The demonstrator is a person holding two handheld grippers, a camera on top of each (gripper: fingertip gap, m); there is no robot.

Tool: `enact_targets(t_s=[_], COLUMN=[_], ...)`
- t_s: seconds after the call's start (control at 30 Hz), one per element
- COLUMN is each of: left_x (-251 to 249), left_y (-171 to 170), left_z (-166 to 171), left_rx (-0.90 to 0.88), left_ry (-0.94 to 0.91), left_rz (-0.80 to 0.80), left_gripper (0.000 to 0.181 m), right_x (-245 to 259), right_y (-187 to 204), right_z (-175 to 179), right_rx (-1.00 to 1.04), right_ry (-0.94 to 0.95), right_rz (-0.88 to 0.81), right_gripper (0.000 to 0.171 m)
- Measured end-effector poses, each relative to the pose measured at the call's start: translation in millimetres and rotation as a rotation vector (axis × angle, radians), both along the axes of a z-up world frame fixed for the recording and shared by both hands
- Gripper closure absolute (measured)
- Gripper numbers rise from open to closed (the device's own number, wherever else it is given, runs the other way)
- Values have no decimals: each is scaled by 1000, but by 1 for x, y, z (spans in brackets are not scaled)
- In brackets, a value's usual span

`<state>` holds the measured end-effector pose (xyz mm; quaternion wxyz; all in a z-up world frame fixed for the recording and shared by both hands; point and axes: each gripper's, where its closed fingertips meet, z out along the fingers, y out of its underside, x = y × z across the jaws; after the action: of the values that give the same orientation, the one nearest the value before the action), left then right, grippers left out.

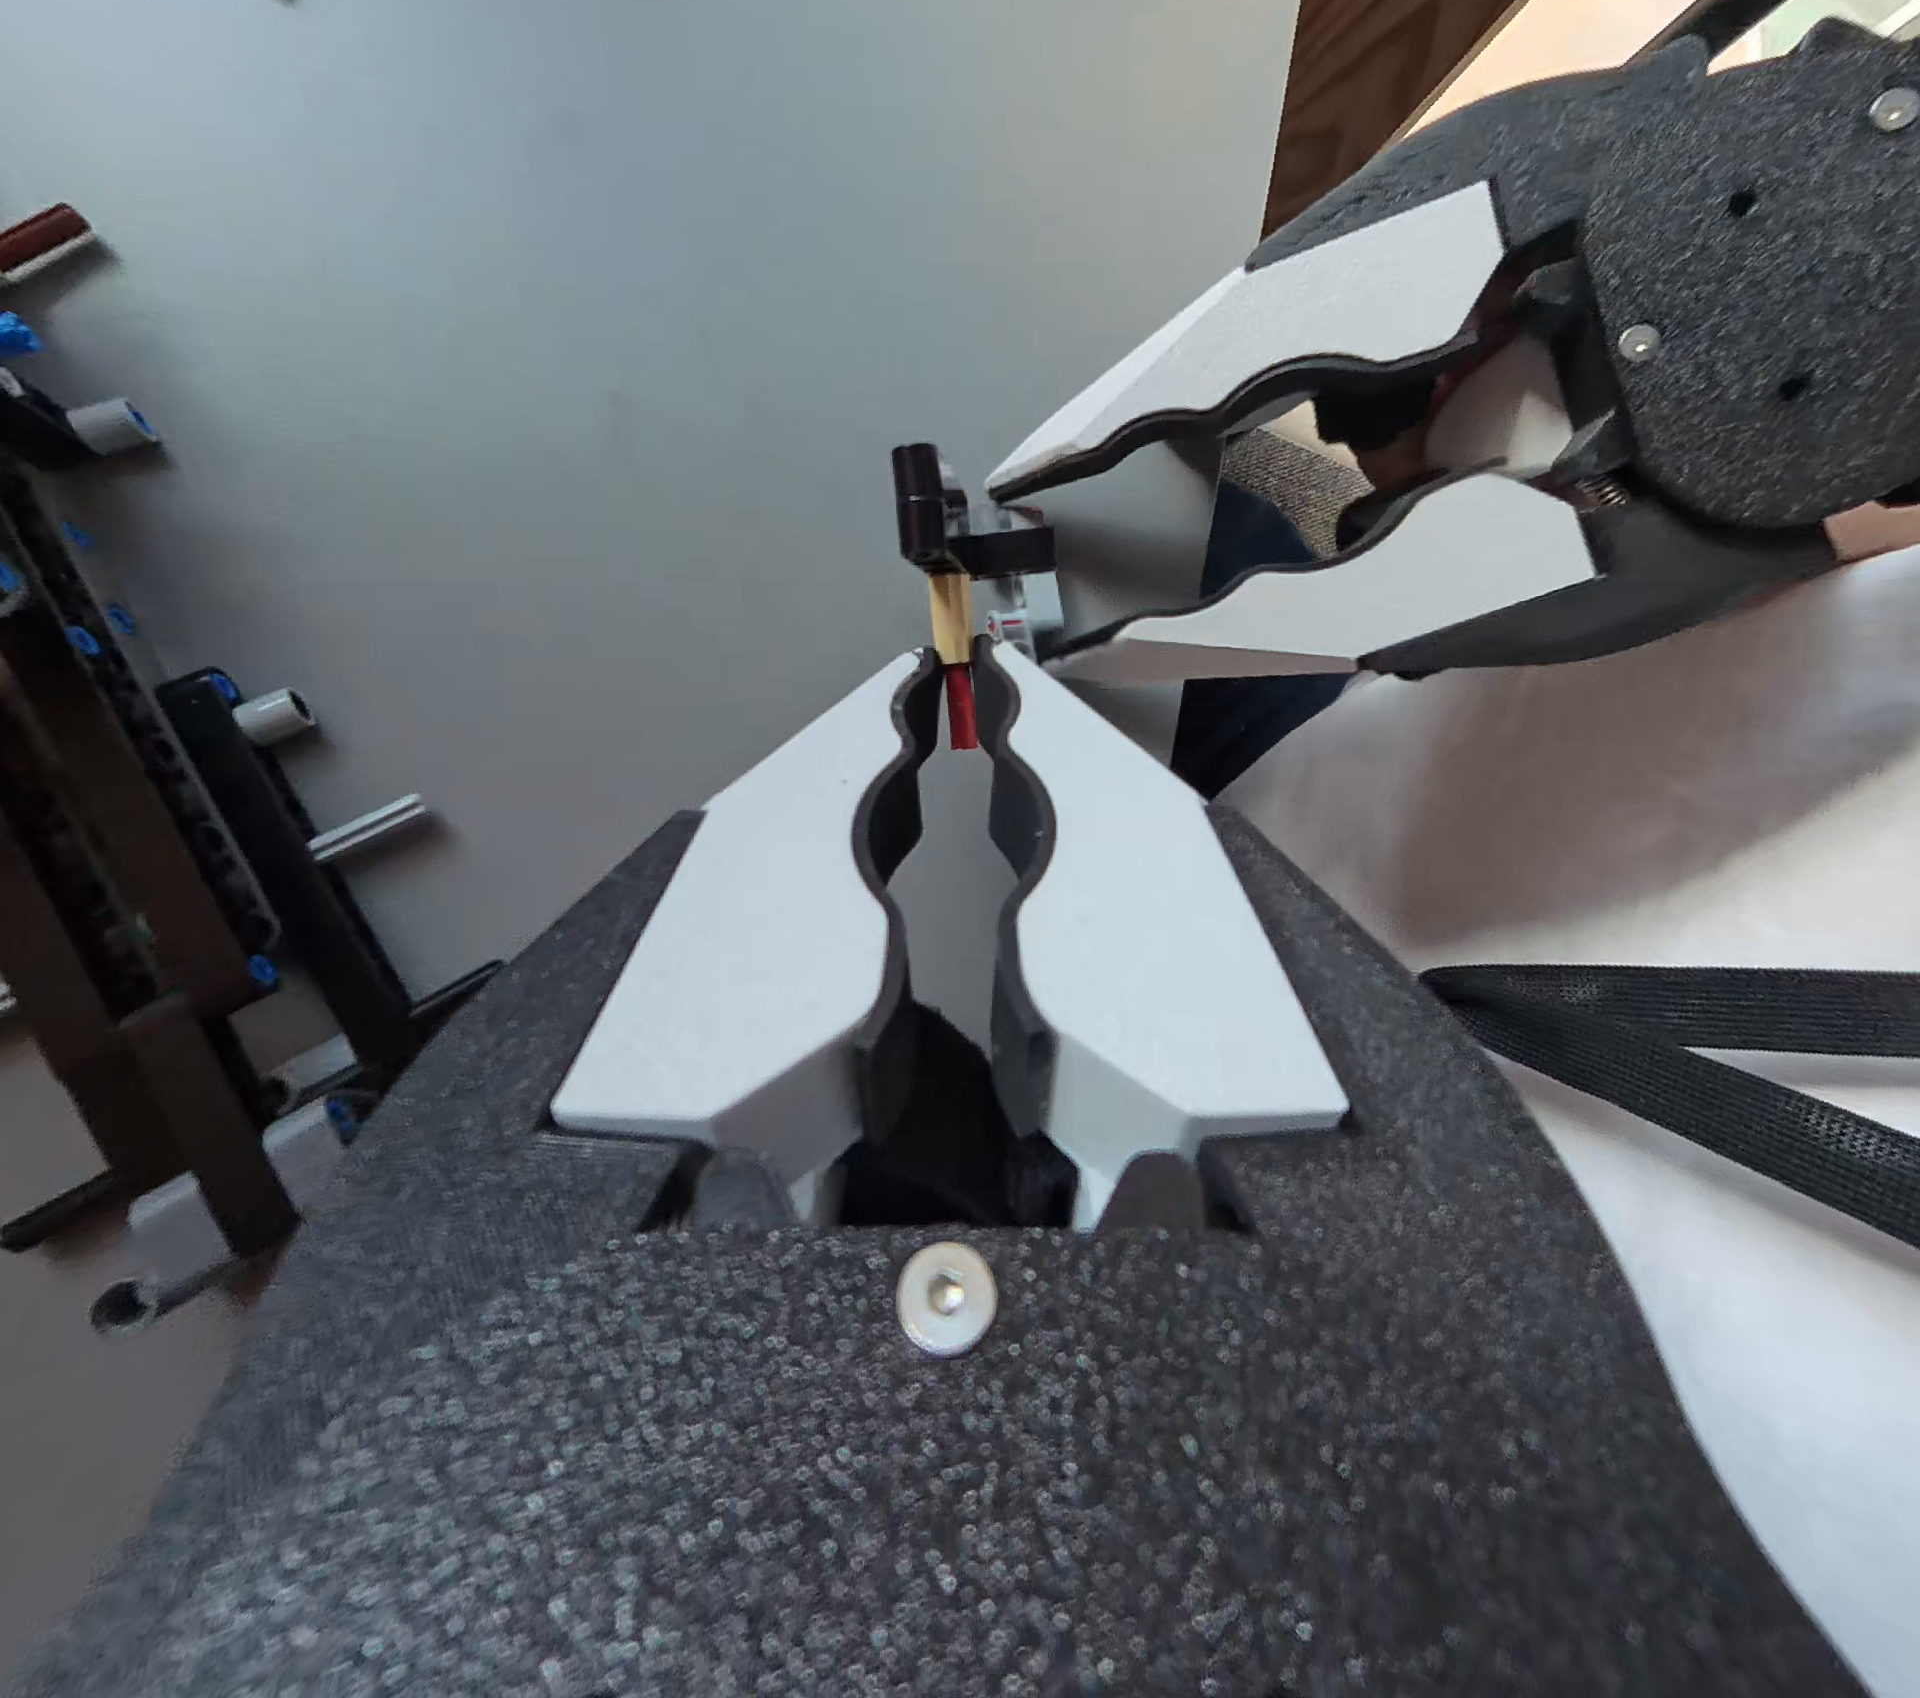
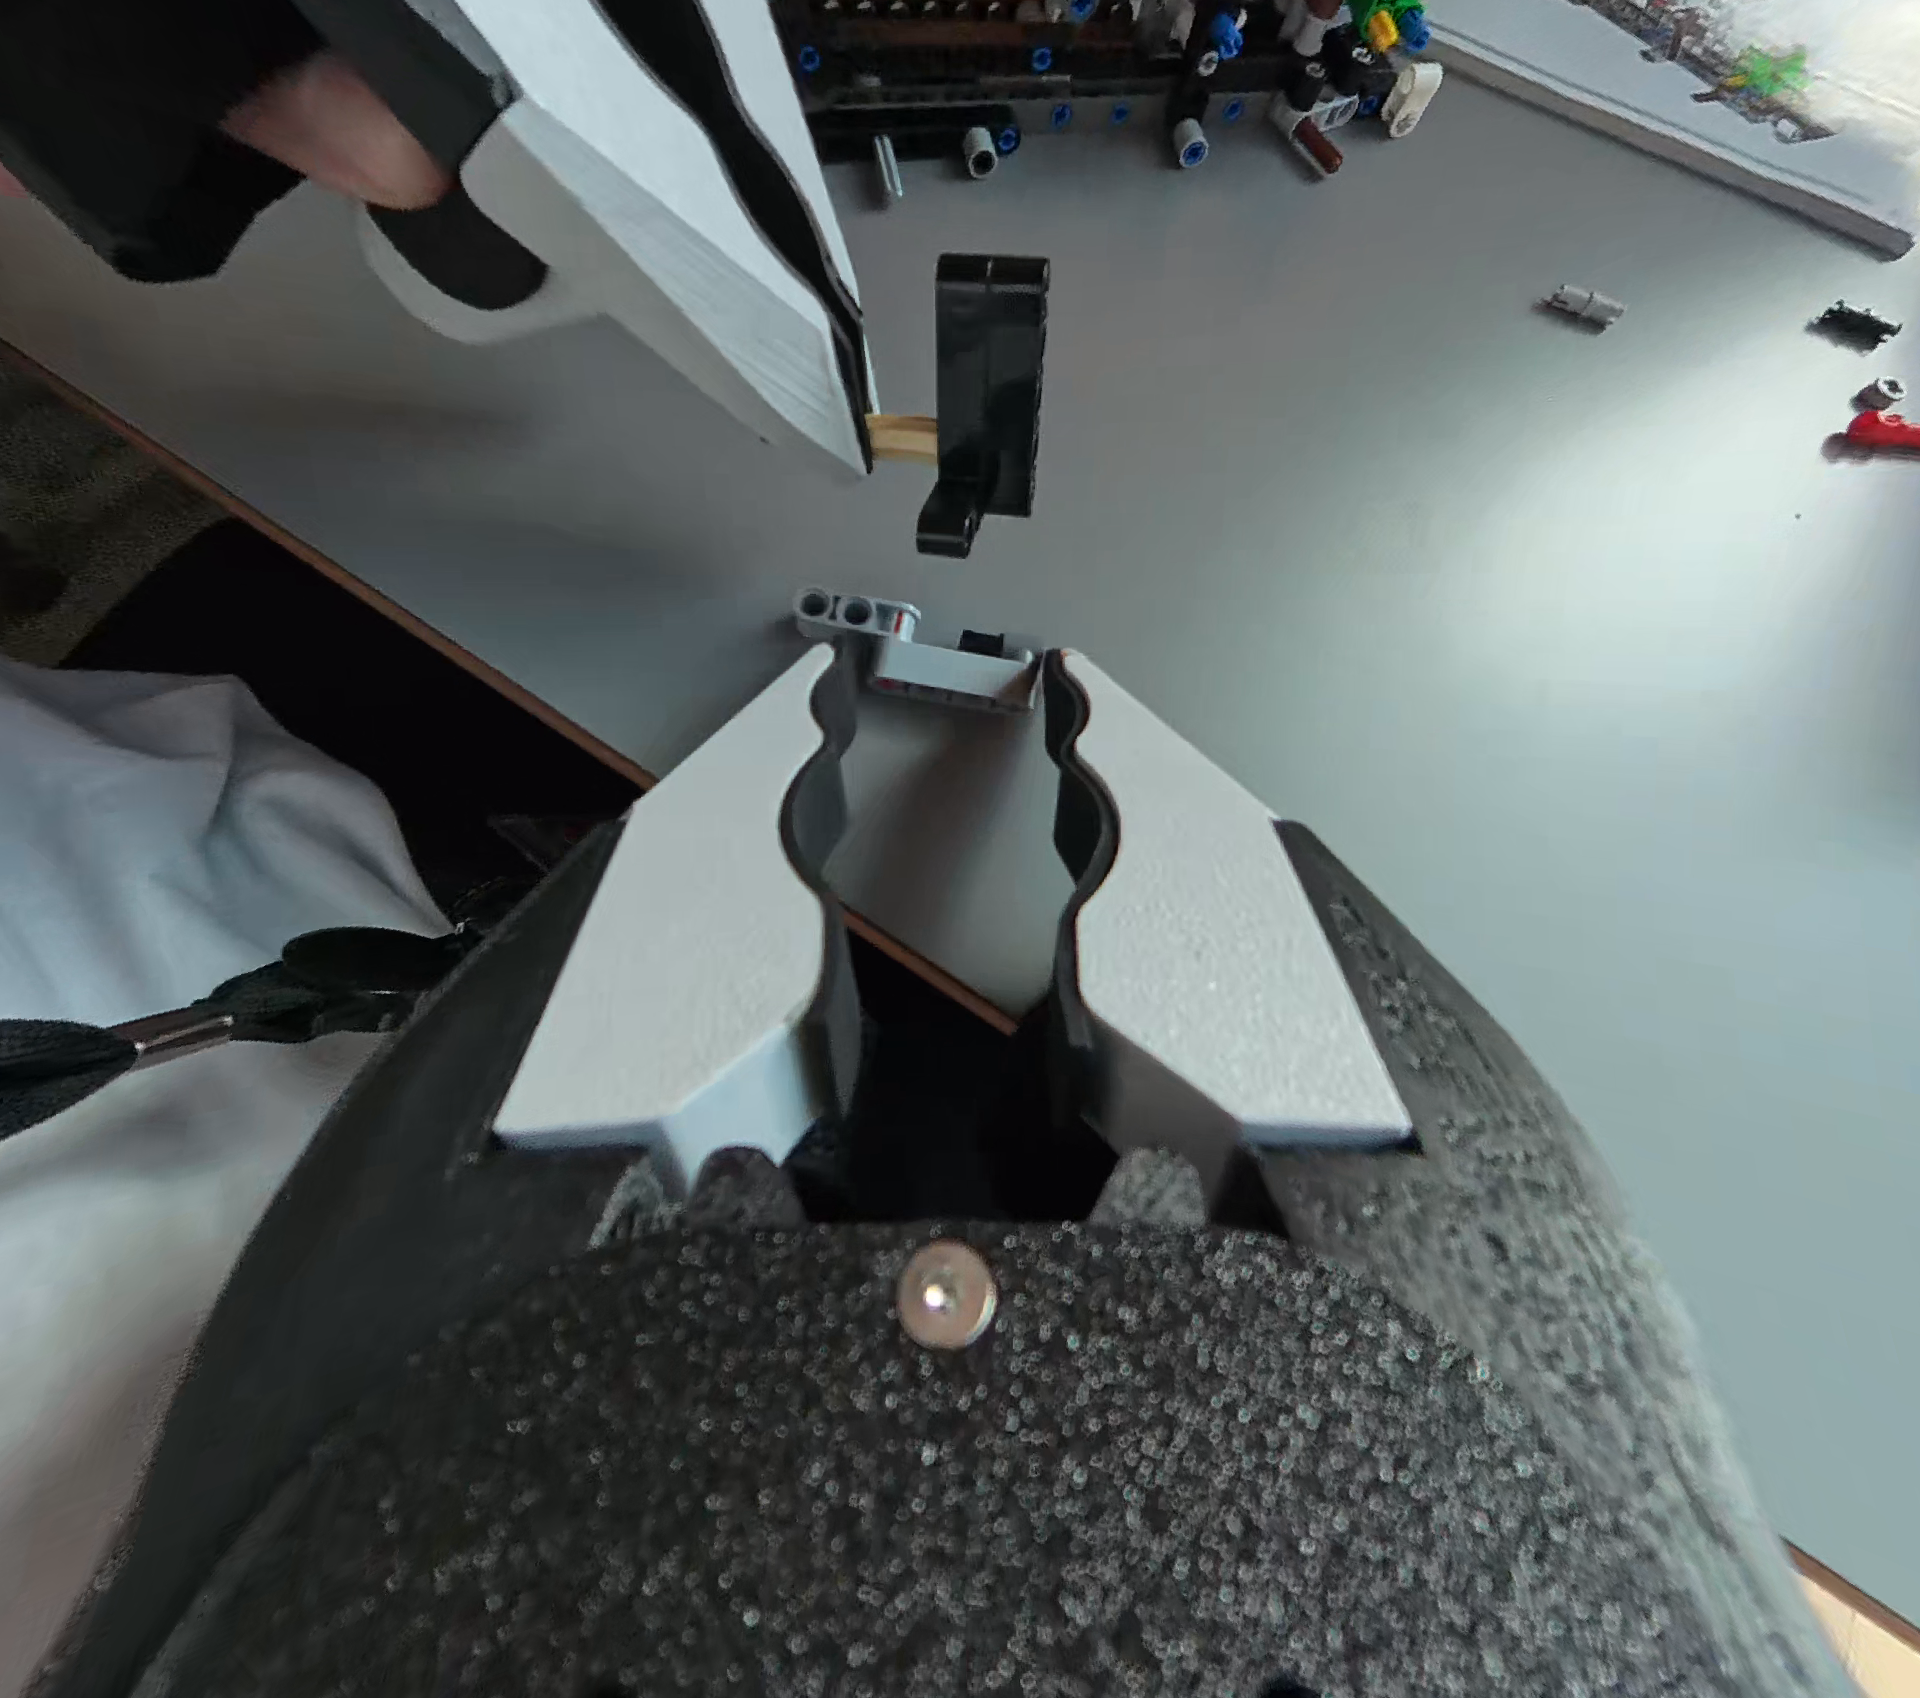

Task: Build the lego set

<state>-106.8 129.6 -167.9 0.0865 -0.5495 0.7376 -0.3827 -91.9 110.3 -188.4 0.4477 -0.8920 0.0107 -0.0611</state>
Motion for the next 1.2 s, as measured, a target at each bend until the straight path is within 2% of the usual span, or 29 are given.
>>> enact_targets(t_s=[0.03,0.23,0.37,0.43,0.73,1.2], left_x=[-2,-8,-9,-7,-5,-5], left_y=[-1,4,-6,-8,-6,-10], left_z=[1,6,15,20,24,20], left_rx=[-18,-99,-255,-307,-443,-487], left_ry=[-5,-63,-104,-125,-125,-89], left_rz=[8,67,89,114,145,145], left_gripper=[177,177,177,177,177,178], right_x=[0,5,2,1,0,-4], right_y=[1,2,3,2,7,8], right_z=[0,4,41,54,61,61], right_rx=[1,35,241,315,407,427], right_ry=[-7,-130,-392,-462,-490,-524], right_rz=[1,82,248,321,424,413], right_gripper=[139,140,140,140,140,140])
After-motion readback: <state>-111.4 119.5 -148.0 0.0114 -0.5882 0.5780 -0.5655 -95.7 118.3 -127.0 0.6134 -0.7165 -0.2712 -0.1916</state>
